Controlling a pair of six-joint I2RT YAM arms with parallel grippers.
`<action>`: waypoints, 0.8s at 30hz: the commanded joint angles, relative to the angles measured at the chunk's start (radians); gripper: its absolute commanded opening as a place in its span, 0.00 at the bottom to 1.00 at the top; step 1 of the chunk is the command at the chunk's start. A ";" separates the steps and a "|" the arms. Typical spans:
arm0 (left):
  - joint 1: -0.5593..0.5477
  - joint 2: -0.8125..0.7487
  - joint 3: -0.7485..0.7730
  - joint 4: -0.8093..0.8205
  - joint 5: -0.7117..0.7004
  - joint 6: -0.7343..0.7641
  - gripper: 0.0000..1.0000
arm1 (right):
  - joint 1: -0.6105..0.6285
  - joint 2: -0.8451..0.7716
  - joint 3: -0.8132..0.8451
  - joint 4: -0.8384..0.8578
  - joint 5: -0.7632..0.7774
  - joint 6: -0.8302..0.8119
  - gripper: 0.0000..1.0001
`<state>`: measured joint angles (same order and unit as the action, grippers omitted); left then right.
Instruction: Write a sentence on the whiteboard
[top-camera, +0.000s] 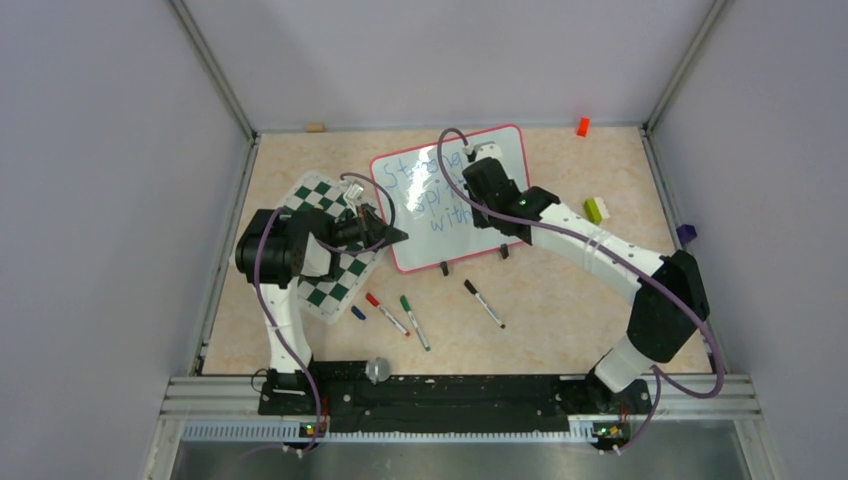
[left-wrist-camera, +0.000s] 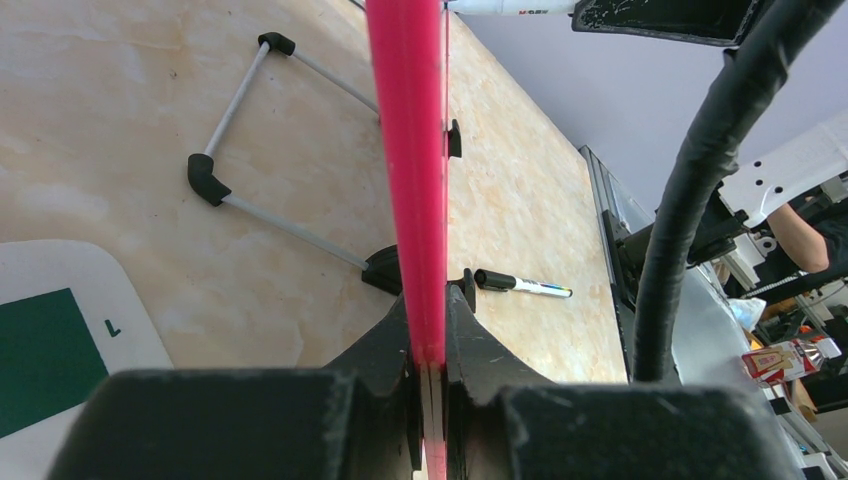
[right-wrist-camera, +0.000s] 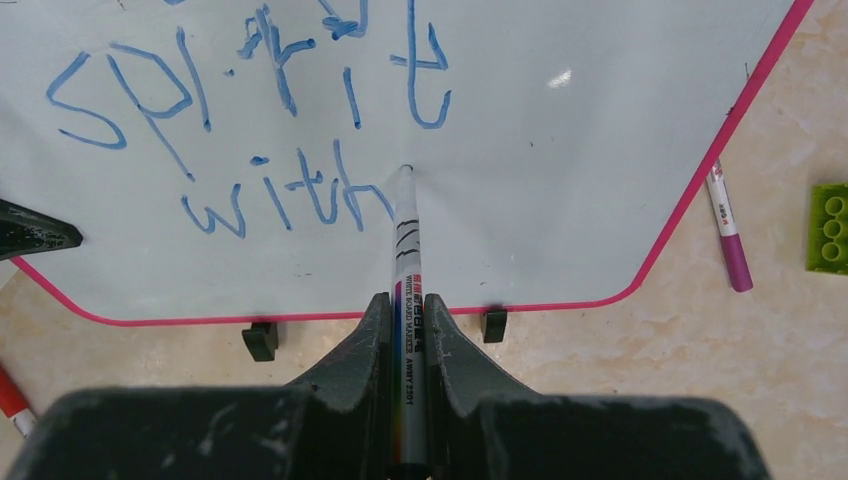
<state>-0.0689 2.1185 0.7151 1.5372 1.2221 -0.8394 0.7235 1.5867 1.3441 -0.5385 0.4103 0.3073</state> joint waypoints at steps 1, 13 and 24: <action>0.031 -0.010 -0.005 0.083 -0.077 0.069 0.00 | -0.009 0.016 0.069 0.030 0.024 -0.007 0.00; 0.031 -0.010 -0.005 0.083 -0.077 0.069 0.00 | -0.009 0.030 0.067 0.035 0.017 0.009 0.00; 0.031 -0.010 -0.005 0.083 -0.077 0.069 0.00 | -0.009 0.023 0.055 0.019 0.052 0.014 0.00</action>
<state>-0.0689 2.1185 0.7151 1.5372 1.2217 -0.8406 0.7235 1.6051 1.3766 -0.5381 0.4202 0.3103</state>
